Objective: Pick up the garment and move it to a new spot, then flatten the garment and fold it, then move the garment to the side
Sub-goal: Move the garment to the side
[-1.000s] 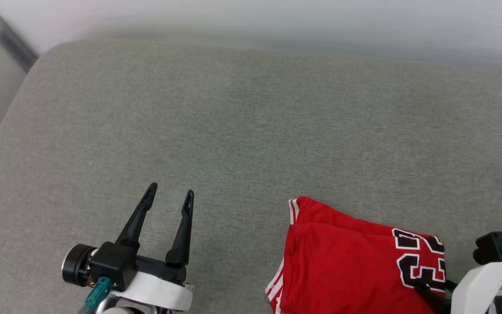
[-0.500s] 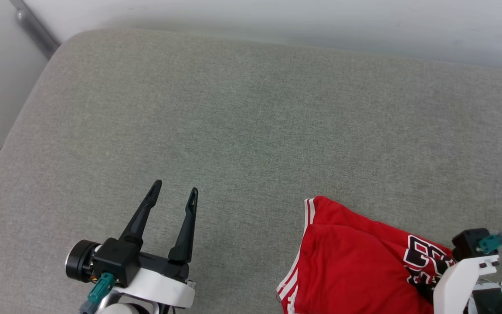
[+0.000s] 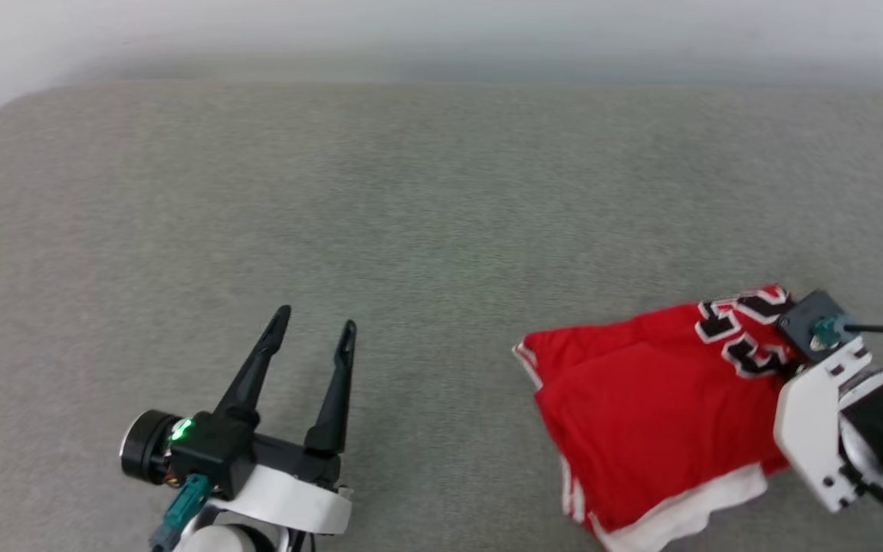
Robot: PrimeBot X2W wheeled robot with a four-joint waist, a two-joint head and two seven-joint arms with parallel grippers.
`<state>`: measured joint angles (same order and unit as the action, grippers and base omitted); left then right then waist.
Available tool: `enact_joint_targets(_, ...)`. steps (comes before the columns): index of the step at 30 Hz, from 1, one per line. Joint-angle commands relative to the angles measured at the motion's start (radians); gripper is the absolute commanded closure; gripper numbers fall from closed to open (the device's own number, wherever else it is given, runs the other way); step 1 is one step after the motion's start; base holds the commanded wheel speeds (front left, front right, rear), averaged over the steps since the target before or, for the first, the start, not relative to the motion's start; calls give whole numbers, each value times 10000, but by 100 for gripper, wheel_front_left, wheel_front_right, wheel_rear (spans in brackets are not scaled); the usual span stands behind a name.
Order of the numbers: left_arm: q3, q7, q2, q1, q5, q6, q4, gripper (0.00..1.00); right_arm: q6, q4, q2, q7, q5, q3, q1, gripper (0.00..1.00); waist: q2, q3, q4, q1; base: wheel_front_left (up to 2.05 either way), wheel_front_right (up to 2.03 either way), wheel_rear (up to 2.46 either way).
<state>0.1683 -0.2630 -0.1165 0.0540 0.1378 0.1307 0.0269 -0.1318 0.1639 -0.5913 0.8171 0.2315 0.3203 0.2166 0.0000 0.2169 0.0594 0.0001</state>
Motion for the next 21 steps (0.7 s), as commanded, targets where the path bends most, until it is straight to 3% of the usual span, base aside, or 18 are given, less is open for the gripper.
enact_joint_targets(1,119,-21,-13,248,-53,-13,34,0,20,40,-396,-92,-55,179,411,100,0,303,-755,-1,0,0,0)
enact_joint_targets(6,673,-20,-104,795,-54,-13,310,0,17,-79,-2018,-823,-94,1315,1926,100,0,981,-1721,-1,0,0,0)
enact_joint_targets(11,1129,-21,-338,1380,-49,-13,444,0,20,-630,-3226,-1261,124,1773,2950,100,0,1809,-2546,-1,0,0,0)
enact_joint_targets(21,1573,-21,-1040,2342,-178,-13,543,0,20,-2550,-4434,-2485,370,749,3070,100,0,3370,-3219,-1,0,0,0)
